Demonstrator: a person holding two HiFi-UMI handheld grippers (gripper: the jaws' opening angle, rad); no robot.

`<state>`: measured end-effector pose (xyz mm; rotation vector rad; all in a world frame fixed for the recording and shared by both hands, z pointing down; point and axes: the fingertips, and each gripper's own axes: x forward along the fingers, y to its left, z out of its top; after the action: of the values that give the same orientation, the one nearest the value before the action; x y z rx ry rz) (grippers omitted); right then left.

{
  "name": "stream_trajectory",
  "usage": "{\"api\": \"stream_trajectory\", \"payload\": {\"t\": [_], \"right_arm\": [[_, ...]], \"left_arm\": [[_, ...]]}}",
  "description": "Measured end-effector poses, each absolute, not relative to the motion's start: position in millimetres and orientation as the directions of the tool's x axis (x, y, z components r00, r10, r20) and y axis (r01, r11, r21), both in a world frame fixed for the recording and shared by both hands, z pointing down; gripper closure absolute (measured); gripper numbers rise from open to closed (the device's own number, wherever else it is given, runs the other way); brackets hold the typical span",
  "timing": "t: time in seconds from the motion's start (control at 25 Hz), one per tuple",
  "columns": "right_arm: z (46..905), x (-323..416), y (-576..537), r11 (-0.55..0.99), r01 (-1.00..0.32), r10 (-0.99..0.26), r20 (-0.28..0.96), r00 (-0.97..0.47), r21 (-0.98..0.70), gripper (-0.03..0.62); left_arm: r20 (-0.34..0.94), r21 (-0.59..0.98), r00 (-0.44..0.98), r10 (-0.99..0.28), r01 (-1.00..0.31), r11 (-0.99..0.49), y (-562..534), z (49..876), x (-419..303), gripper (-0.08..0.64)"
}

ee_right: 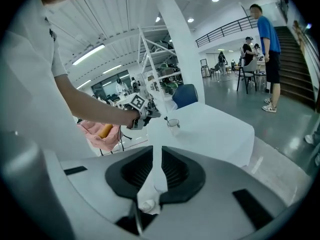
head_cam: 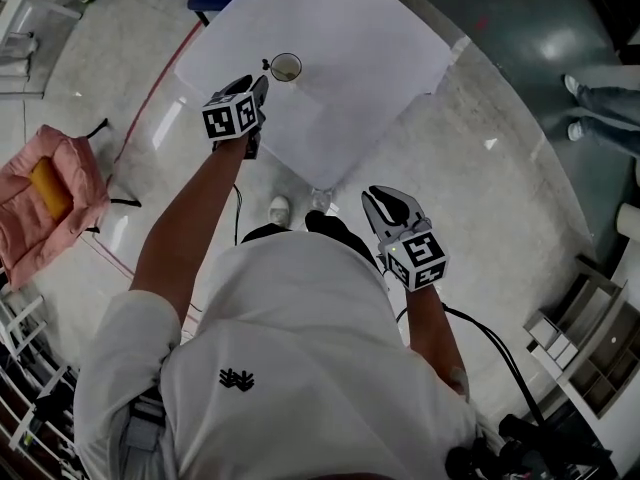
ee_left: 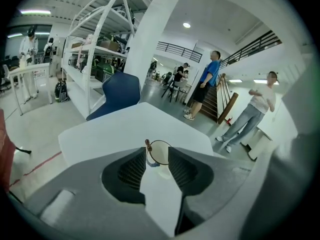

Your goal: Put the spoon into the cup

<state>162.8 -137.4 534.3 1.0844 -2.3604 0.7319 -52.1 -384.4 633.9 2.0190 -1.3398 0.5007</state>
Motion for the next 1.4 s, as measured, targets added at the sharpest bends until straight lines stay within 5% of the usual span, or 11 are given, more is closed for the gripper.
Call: {"api": "stream_trajectory", "payload": {"t": [0.28, 0.6, 1.4], "right_arm": [[527, 143, -140, 0.591, -0.766, -0.563, 0.551, -0.616, -0.253, 0.546], [525, 108, -123, 0.624, -0.743, -0.531, 0.565, -0.632, -0.244, 0.561], [495, 35, -71, 0.640, -0.747, -0.560, 0.555, -0.615, -0.181, 0.583]], "left_arm": [[0.556, 0.386, 0.517, -0.651, -0.854, -0.349, -323, 588, -64, 0.419], [0.504, 0.314, 0.569, -0.649, -0.821, -0.476, -246, 524, -82, 0.545], [0.373, 0.407, 0.828, -0.419, -0.552, -0.728, -100, 442, -95, 0.549]]}}
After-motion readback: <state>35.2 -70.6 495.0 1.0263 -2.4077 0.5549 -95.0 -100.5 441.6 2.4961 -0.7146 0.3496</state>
